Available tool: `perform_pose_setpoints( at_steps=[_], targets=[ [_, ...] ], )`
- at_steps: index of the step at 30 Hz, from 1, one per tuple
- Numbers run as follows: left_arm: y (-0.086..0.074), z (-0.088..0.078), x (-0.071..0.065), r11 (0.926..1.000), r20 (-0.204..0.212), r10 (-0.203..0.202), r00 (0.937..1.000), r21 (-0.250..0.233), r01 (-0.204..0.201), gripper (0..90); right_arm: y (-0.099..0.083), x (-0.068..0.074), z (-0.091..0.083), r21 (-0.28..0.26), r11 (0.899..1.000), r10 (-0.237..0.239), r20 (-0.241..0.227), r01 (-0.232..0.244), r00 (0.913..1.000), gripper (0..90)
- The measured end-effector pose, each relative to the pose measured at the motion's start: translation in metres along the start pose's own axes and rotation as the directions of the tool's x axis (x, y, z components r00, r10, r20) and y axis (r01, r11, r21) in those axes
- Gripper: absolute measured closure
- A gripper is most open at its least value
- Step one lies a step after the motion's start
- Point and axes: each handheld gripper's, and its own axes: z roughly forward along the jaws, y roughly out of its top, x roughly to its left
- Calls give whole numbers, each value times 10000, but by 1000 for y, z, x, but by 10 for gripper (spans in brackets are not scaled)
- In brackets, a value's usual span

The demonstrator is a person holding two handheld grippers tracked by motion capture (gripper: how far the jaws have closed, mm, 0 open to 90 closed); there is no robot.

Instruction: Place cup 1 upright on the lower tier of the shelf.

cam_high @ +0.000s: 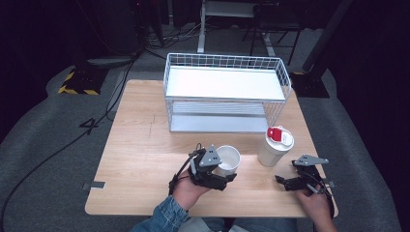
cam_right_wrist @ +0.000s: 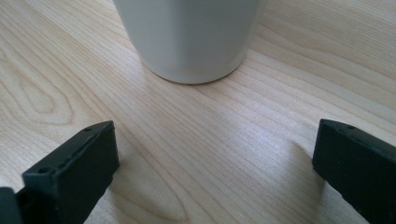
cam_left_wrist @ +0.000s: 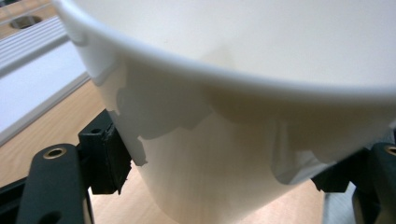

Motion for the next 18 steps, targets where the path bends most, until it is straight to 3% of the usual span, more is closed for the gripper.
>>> perform_pose_setpoints(
  at_steps=[18],
  targets=[
    [23,2,30,9998,-885,125,9960,-117,-136,226,0,0,0,5,10000,11,-2,-11,10000,5]
  ],
)
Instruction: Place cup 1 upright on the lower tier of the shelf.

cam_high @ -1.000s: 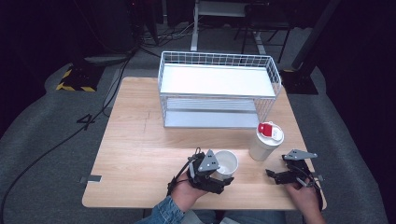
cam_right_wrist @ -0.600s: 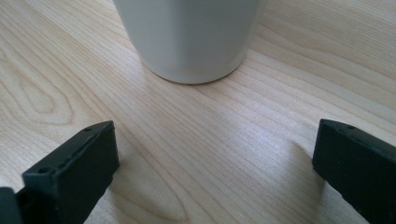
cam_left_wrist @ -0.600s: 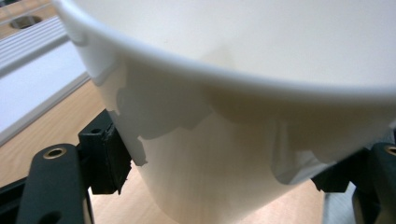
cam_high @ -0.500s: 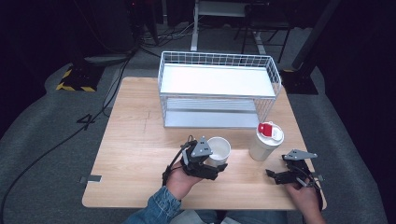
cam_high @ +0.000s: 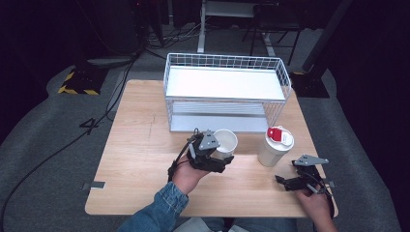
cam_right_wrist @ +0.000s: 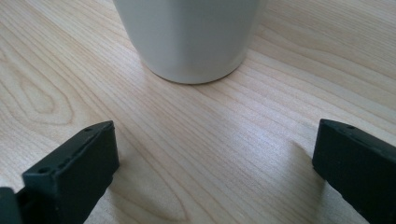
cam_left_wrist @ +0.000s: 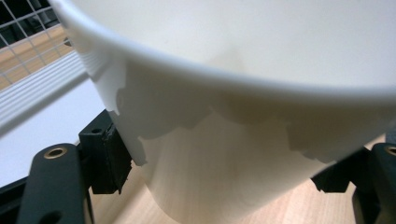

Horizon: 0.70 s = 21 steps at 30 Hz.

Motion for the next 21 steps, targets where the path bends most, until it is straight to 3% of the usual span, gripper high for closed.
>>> perform_pose_setpoints(
  at_steps=[9,15,21],
  targets=[
    [5,7,21,9997,-507,-243,9984,62,247,226,0,0,0,-5,10000,-7,-2,7,10000,5],
    [2,19,39,9963,-761,-849,9935,54,856,226,0,0,0,-4,10000,-10,-1,10,10000,5],
    [3,27,49,9957,-1221,-924,9882,-22,929,226,0,0,0,-5,10000,-6,-1,6,10000,5]
  ],
)
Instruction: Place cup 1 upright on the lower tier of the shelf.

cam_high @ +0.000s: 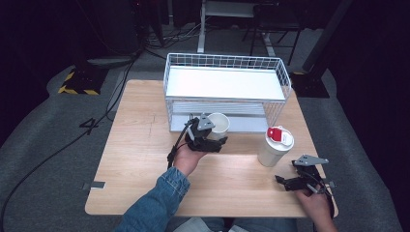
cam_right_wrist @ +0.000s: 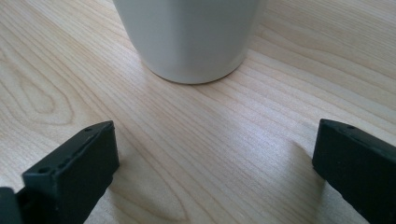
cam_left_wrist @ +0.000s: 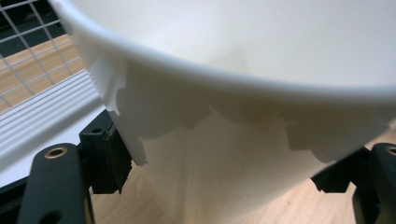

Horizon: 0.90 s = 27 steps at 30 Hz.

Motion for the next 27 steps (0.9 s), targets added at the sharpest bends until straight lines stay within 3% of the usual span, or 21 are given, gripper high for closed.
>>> perform_pose_setpoints(
  at_steps=[7,15,27],
  targets=[
    [3,10,6,9998,-298,-54,9995,-206,48,225,0,0,0,0,10000,-2,3,2,10000,5],
    [3,25,15,9996,-555,-255,9981,-117,249,225,0,0,0,0,10000,-3,2,3,10000,6],
    [1,43,25,9991,-685,-432,9967,-23,432,226,0,0,0,0,10000,-1,2,1,10000,6]
  ],
)
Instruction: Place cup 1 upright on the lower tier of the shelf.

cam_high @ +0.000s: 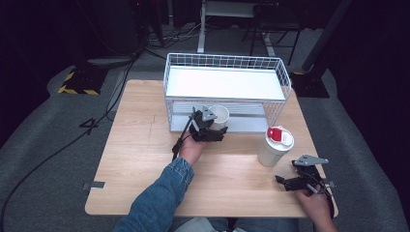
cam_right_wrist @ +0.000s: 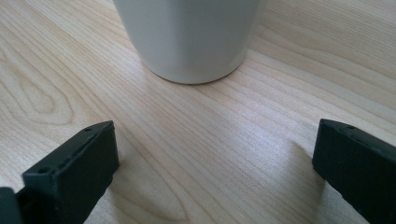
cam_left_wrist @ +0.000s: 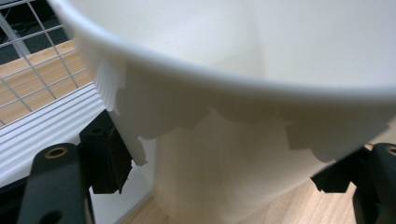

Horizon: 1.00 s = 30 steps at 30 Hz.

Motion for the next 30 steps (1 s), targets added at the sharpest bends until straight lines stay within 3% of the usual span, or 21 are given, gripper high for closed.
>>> perform_pose_setpoints(
  at_steps=[14,26,30],
  targets=[
    [1,22,10,9997,-499,2,9988,-262,-16,226,0,0,0,2,10000,0,0,0,10000,5],
    [1,37,19,9992,-618,-228,9978,-329,208,226,0,0,0,8,10000,9,0,-9,10000,6],
    [4,44,22,9995,-764,56,9971,-309,-80,226,0,0,0,1,10000,-5,2,5,10000,6]
  ],
)
